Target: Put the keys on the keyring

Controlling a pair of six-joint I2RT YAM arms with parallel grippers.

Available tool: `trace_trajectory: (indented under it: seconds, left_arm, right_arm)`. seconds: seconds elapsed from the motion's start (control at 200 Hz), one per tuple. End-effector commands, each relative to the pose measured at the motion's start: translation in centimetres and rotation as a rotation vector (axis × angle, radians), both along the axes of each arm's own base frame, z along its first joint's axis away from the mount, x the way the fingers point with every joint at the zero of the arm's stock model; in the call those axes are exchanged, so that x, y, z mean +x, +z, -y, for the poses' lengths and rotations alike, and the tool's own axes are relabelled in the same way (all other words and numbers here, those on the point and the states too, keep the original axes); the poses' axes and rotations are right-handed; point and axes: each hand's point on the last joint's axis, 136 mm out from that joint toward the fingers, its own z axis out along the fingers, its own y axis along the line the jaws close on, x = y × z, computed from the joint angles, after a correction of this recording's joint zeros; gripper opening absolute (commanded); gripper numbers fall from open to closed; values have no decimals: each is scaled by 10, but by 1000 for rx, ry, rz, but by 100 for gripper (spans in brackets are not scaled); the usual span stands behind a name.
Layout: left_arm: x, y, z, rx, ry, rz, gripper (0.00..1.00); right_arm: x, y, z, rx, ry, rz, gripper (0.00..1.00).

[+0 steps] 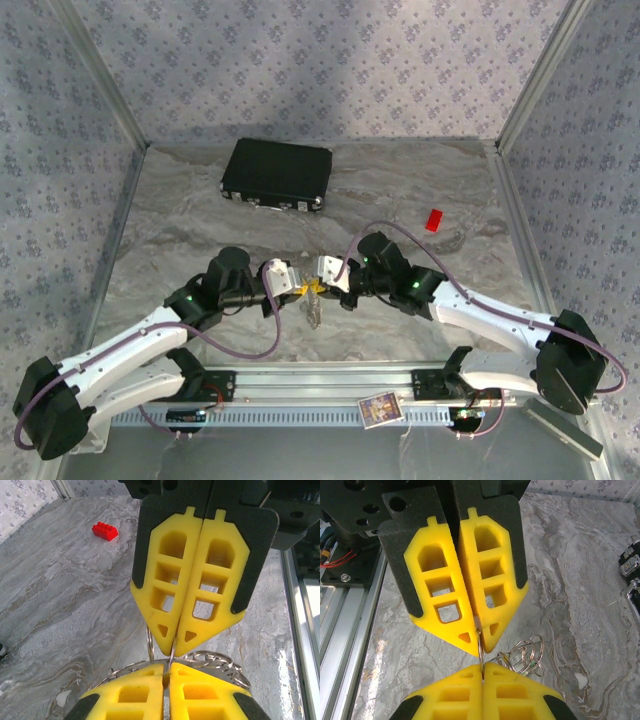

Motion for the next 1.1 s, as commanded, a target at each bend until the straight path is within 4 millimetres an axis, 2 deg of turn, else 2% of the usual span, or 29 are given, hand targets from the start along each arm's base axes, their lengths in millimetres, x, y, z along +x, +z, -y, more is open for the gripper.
trace_trajectory:
  seconds: [0.0,0.225,0.37,0.495,0.56,0.64,0.77,0.914,1.099]
  left_arm:
    - [-3,17,8,-63,-40,32,12]
    - [-5,16,9,-63,-49,25,11]
    - [-6,14,9,-53,-55,20,0]
    - [-6,12,8,-49,-54,19,0]
    - [-5,13,8,-49,-46,22,0]
    - [-3,14,6,-54,-25,26,0]
    - [-1,20,3,-86,5,40,0]
    - [10,25,-4,-97,87,51,0]
    - [35,48,-22,-145,273,82,0]
  right_arm:
    - [-7,14,-9,27,58,17,0]
    - [-7,16,-9,33,61,14,0]
    - [-7,18,-8,39,56,17,0]
    - [-5,20,-4,47,39,19,0]
    - [-1,21,3,52,10,3,19]
    - [3,21,15,68,-33,-28,26]
    - [9,16,36,73,-118,-61,30]
    - [19,13,47,86,-237,-83,34]
    - [51,2,69,70,-490,-96,39]
